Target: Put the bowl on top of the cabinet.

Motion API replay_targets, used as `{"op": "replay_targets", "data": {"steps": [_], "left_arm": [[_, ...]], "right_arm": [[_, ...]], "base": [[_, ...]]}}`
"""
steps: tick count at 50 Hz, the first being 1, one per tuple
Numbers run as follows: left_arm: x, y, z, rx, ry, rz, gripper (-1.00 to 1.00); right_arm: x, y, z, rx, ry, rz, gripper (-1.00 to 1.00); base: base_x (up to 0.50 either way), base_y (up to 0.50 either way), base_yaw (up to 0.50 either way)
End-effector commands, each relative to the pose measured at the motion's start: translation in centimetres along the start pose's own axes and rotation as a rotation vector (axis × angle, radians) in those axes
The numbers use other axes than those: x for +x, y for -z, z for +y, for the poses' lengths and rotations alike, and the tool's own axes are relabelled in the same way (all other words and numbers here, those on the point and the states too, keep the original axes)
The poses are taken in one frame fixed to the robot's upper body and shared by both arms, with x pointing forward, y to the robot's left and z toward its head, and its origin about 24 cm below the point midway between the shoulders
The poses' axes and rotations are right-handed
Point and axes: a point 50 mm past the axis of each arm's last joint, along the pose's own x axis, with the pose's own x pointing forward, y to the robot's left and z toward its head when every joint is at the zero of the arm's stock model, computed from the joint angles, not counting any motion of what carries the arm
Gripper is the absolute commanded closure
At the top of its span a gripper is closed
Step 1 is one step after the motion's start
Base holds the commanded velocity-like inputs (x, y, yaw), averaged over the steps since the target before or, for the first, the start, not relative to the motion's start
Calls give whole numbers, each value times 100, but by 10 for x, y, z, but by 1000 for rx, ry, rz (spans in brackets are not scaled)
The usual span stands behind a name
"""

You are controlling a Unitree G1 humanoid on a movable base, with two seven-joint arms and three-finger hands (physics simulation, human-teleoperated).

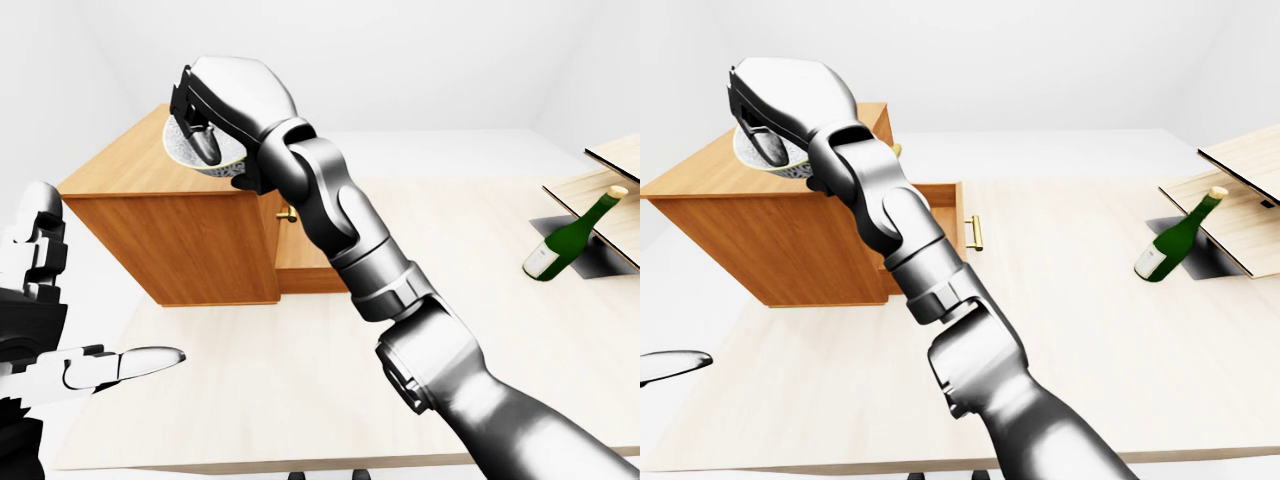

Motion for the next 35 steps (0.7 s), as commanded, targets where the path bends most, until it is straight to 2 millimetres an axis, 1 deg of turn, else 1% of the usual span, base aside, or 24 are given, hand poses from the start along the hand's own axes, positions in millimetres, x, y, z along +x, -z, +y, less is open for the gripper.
{"op": "replay_targets", "data": {"steps": [1, 7, 16, 28, 35], "left_arm": [[0, 1, 0, -1, -4, -1, -100], [0, 0, 0, 2, 1, 2, -100], [0, 0, 0, 5, 10, 10, -100], [1, 0, -2, 3, 23, 12, -100], [1, -1, -1, 4, 23, 13, -100]], "right_arm": [[4, -4, -2, -5, 28, -5, 100], [8, -5, -1, -4, 43, -8, 100], [9, -1, 9, 4, 64, -1, 100], [8, -5, 18, 21, 74, -8, 100], [8, -5, 25, 22, 68, -4, 100]], "base": [[0, 0, 0], [0, 0, 0], [0, 0, 0], [0, 0, 0], [0, 0, 0]]}}
